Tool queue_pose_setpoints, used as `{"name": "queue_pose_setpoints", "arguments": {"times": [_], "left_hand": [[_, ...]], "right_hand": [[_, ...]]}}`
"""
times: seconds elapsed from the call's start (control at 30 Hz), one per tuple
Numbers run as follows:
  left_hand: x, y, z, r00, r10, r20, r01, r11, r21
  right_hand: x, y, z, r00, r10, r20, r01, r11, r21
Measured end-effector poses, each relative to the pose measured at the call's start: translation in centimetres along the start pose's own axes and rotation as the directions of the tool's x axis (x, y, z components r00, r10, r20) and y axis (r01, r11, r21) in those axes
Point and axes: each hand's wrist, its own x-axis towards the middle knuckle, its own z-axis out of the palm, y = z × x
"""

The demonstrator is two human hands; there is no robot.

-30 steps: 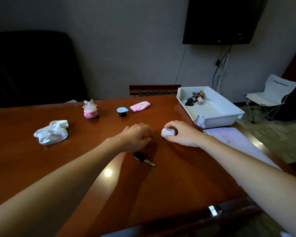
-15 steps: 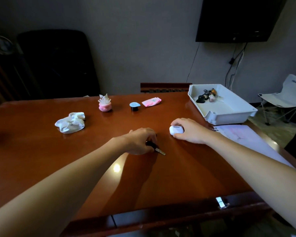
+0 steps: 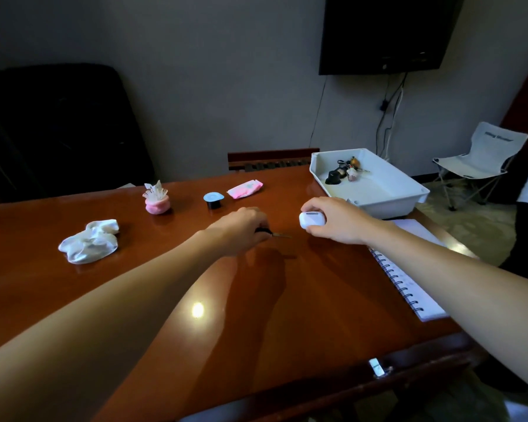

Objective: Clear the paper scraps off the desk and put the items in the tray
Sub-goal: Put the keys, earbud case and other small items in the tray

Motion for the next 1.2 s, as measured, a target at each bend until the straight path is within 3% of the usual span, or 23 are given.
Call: {"name": "queue_pose_setpoints", "arguments": {"times": [0.37, 0.77, 1.2], "left_hand": [[8.1, 3.4, -1.0, 0.982, -0.028, -0.187, 0.025, 0.999, -0.022], [19.3, 6.8, 1.3, 0.979, -0.067, -0.195, 0.050, 0.995, -0.091], [27.3, 6.5, 5.1, 0.976, -0.016, -0.216, 0.051, 0.986, 0.156]], "right_hand": [[2.4, 4.3, -5.3, 0.990, 0.109, -0.091, -0.110, 0.994, -0.002], [6.4, 12.7, -6.1, 0.947, 0.311, -0.083, -0.299, 0.945, 0.135], [11.2, 18.6, -4.7, 0.937, 0.349, -0.011, -0.349, 0.937, -0.010]]}}
